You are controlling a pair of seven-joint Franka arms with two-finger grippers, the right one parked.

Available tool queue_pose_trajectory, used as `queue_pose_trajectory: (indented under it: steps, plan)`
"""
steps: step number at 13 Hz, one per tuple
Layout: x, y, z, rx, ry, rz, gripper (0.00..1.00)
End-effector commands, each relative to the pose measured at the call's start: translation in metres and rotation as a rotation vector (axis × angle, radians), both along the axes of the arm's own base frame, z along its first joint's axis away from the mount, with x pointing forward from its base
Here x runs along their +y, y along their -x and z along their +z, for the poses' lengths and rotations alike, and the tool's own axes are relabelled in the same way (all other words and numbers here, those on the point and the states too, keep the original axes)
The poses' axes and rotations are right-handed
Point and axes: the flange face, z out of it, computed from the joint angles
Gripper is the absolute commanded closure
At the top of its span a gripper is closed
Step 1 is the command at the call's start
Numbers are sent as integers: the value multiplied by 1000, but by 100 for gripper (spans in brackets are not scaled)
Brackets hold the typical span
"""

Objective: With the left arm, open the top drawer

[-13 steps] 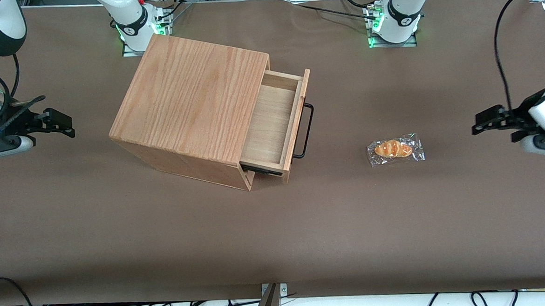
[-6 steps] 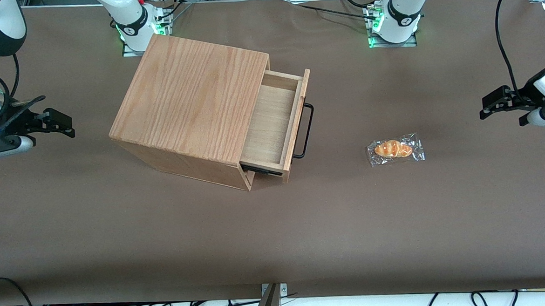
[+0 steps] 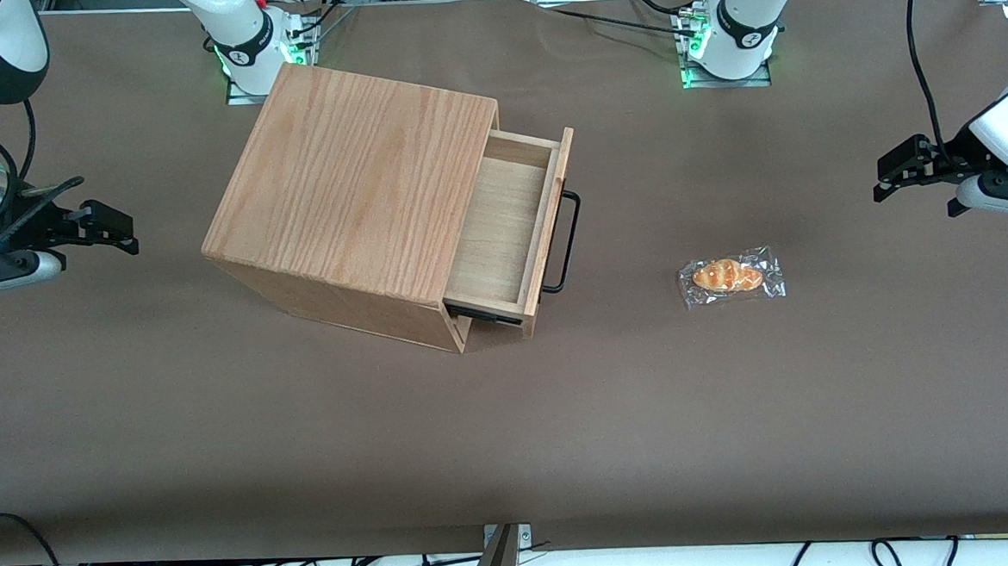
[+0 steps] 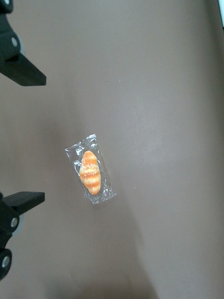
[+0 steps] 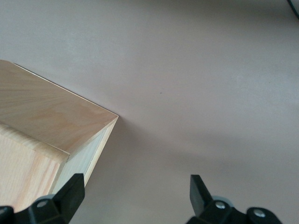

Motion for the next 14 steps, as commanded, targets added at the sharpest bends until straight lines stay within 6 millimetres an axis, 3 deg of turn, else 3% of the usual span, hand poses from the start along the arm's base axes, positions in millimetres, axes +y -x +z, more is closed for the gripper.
queue_pose_trajectory:
  steps: [1,12,14]
  plan:
    - [1,4,14,18,-22,3,0]
    - [3,2,8,67,-79,0,0]
    - [4,-2,-1,83,-78,1,0]
